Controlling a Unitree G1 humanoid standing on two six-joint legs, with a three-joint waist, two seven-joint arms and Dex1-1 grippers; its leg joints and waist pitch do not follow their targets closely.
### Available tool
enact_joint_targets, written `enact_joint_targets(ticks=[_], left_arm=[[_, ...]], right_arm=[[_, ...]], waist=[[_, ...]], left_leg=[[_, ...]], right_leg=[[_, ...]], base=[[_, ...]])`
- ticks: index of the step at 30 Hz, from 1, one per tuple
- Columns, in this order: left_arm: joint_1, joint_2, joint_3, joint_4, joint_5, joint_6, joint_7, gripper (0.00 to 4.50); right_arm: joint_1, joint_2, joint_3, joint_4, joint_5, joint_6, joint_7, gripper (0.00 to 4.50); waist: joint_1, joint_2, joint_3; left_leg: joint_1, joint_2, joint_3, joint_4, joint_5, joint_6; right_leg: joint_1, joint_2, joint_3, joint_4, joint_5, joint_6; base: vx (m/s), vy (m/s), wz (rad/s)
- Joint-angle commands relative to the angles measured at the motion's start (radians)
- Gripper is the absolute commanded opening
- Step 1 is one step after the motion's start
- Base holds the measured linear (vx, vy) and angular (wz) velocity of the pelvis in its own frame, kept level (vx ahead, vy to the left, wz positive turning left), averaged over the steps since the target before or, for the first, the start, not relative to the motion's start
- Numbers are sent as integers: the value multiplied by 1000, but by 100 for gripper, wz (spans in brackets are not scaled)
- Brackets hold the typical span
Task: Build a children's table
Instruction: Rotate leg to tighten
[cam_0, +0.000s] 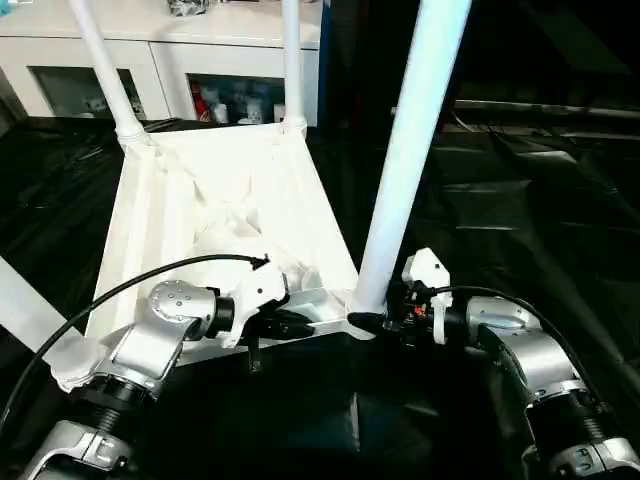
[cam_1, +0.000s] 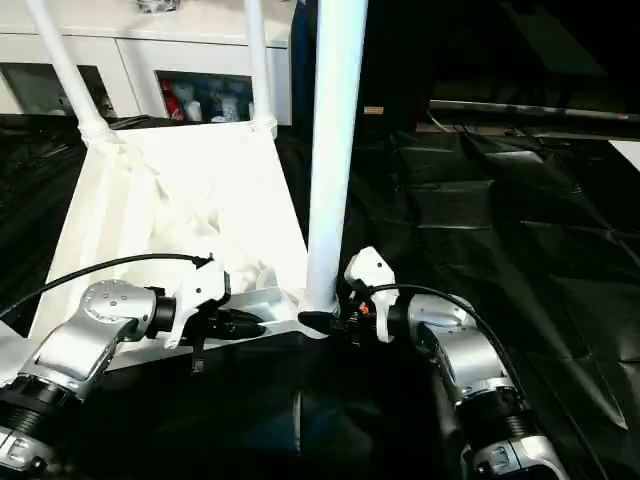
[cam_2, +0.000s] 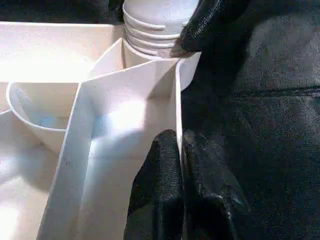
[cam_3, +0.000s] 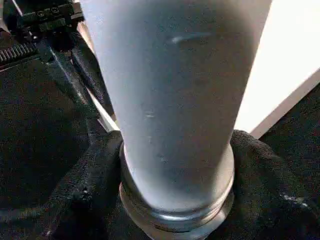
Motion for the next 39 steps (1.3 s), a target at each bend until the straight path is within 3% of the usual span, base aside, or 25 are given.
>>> enact_joint_targets(ticks=[1,7,8,9,10,12,13,14,16,20,23,26,29,31,32,34,35,39], left_arm=[[23,-28,-37,39,0,18,20,0],[-43,-174,-49,146,74,57,241,0],[-57,-199,-52,167,89,66,282,0],[-67,-214,-55,182,100,71,310,0],[-80,-237,-54,201,108,84,343,0],[-113,-288,-43,249,123,113,434,0],[-125,-304,-42,264,131,118,465,0],[-136,-316,-41,281,143,117,491,0],[-141,-321,-38,289,148,101,491,0],[-130,-306,-36,266,142,75,442,0],[-116,-270,-30,242,128,49,385,0],[-100,-239,-28,222,106,19,323,0],[-67,-187,-45,179,79,-49,212,0],[-61,-180,-44,171,72,-45,197,0],[-41,-126,-37,148,51,-37,126,0],[-35,-106,-38,146,49,-50,103,0],[-27,-85,-35,140,44,-54,77,0],[-17,-62,-29,130,34,-53,49,0]], right_arm=[[-3,14,-9,16,-1,-2,-43,278],[24,195,-77,93,-21,1,-367,278],[31,225,-79,92,-22,5,-405,278],[35,244,-77,92,-26,4,-430,278],[33,274,-85,101,-27,1,-479,277],[14,327,-93,137,-63,-22,-610,277],[4,346,-96,153,-72,-23,-652,277],[-6,364,-99,171,-81,-23,-688,277],[-18,371,-92,183,-103,-42,-710,277],[-19,345,-73,169,-115,-87,-631,277],[-7,299,-62,127,-83,-102,-505,350],[-7,258,-61,99,-50,-81,-417,383],[-3,196,-46,65,-40,-80,-327,397],[-2,185,-44,58,-36,-78,-310,397],[6,106,-31,14,-9,-54,-175,397],[5,81,-26,9,-10,-52,-137,397],[2,57,-22,12,-18,-53,-98,397],[-6,33,-17,18,-21,-47,-49,397]], waist=[[2,-12,-47],[-9,-14,-35],[-11,-8,-34],[-12,-12,-33],[-12,-9,-32],[-12,-5,-31],[-15,-5,-31],[-16,-7,-34],[-15,-2,-35],[-14,-5,-36],[-11,-7,-39],[-8,-10,-42],[-7,-12,-46],[-7,-10,-47],[-5,-6,-48],[-7,-4,-47],[-6,0,-46],[-10,-1,-45]], left_leg=[[6,49,-11,-58,-113,91],[14,48,-16,-72,-246,9],[16,48,-15,-76,-264,1],[17,47,-19,-77,-288,-4],[17,47,-20,-78,-295,-5],[28,46,-19,-78,-330,-17],[24,45,-22,-80,-339,-25],[22,44,-24,-82,-341,-26],[20,44,-25,-83,-344,-18],[14,44,-25,-84,-347,1],[10,45,-22,-80,-303,25],[4,45,-17,-74,-235,58],[-6,43,-18,-69,-177,78],[-2,45,-15,-66,-152,89],[1,47,-13,-65,-144,93],[-2,49,-13,-64,-134,107],[-1,49,-15,-64,-143,105],[5,52,-14,-68,-191,83]], right_leg=[[42,-54,39,-59,-22,-272],[33,-59,43,-88,-294,-203],[28,-58,46,-95,-321,-186],[27,-57,45,-97,-353,-174],[28,-58,45,-98,-368,-168],[16,-57,47,-106,-410,-156],[17,-58,46,-107,-423,-150],[19,-58,45,-106,-425,-143],[20,-58,44,-109,-411,-136],[24,-60,45,-108,-386,-135],[28,-59,45,-103,-325,-149],[34,-59,43,-95,-241,-179],[42,-59,42,-86,-186,-184],[38,-58,42,-82,-143,-198],[39,-56,39,-78,-120,-221],[40,-52,39,-73,-76,-234],[38,-52,37,-73,-78,-238],[35,-54,39,-76,-118,-252]], base=[[0,0,0],[0,0,0],[0,0,0],[0,0,0],[0,0,0],[0,0,0],[0,0,0],[0,0,0],[0,0,0],[0,0,0],[0,0,0],[0,0,0],[0,0,0],[0,0,0],[0,0,0],[0,0,0],[0,0,0],[0,0,0]])
